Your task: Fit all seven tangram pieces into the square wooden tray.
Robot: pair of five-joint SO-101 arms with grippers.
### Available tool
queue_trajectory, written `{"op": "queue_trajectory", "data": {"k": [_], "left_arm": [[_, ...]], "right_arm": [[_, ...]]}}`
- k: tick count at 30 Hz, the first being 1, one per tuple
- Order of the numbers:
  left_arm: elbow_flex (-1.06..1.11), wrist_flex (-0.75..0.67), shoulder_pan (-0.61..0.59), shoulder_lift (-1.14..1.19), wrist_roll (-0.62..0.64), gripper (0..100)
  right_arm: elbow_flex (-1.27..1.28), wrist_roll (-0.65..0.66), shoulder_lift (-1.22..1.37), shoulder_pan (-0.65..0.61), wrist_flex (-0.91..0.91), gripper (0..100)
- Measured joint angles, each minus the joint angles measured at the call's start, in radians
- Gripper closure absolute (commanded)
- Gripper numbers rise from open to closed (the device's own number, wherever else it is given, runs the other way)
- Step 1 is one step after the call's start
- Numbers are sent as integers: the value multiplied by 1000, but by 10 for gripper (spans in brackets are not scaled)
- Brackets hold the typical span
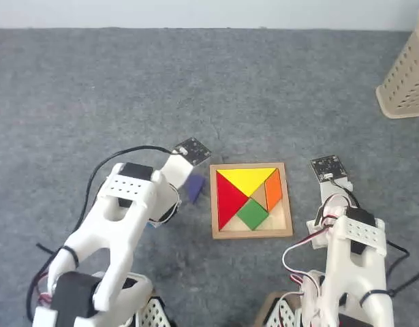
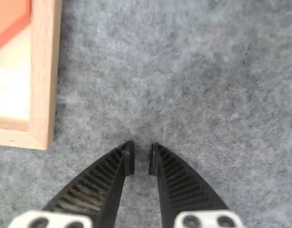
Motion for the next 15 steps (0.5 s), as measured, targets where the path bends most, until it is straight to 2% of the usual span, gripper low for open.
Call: {"op": "queue_trajectory", "data": {"k": [5,8,15], "left_arm": [[3,0,-2,0,0,936],[20,-20,-48,11,-2,900],[29,-55,-98,15,-28,900]], "right_arm": [[0,0,0,0,0,908],[0,0,0,0,0,908],[0,0,0,0,0,908]]}}
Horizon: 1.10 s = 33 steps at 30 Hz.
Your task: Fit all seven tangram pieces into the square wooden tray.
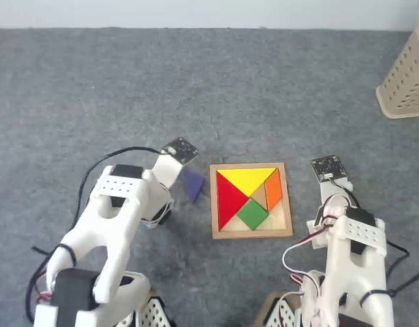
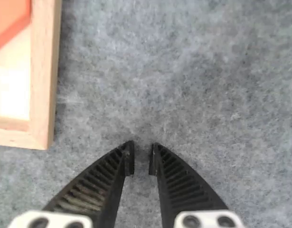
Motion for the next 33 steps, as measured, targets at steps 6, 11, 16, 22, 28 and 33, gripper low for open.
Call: {"op": "queue_trajectory", "data": {"k": [6,11,16,22,28,33], "left_arm": [[72,-75,-8,-2,-5,918],[74,-86,-2,-2,-5,991],[-71,48,14,0,-5,991],[-316,253,187,0,-5,991],[-345,230,434,55,-8,990],[-407,187,529,265,0,990]], "right_arm": [[0,0,0,0,0,908],[0,0,0,0,0,908],[0,0,0,0,0,908],[0,0,0,0,0,908],[0,0,0,0,0,908],[0,0,0,0,0,908]]}}
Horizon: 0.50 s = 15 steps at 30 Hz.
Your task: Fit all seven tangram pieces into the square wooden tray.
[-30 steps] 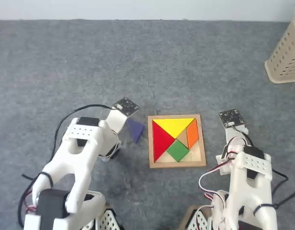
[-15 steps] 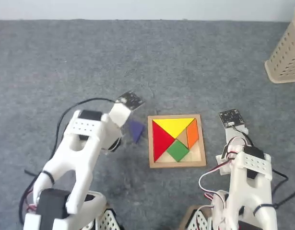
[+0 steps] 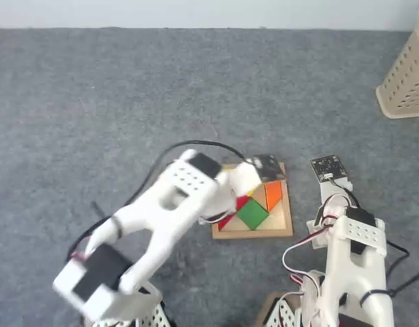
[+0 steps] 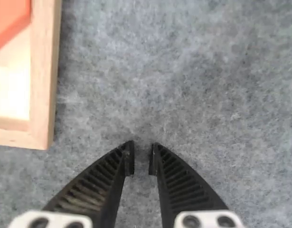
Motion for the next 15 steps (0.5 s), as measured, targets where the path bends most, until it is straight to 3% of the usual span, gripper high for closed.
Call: {"op": "queue_trajectory", "data": {"k": [15], "left_arm": [[-74,-3,138,83,2,988]], "right_arm": [[0,0,0,0,0,908]]}}
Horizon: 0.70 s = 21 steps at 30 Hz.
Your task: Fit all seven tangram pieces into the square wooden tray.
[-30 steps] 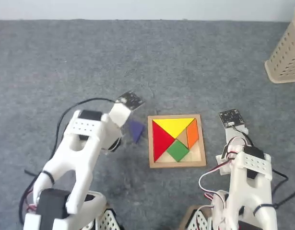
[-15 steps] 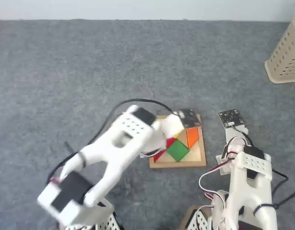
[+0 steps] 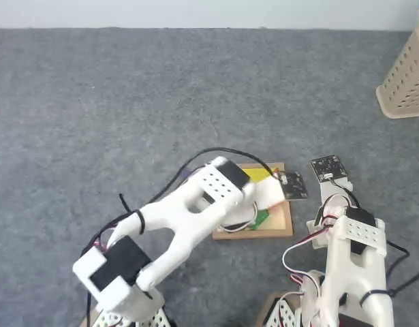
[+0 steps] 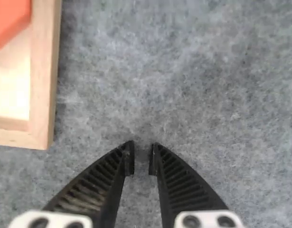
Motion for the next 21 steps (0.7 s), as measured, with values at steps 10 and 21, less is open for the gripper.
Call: {"op": "queue_trajectory", "data": {"k": [10,21], "left_arm": [[0,0,44,0,0,987],[0,0,55,0,3,908]], "right_arm": [[0,0,0,0,0,908],[0,0,0,0,0,908]]}}
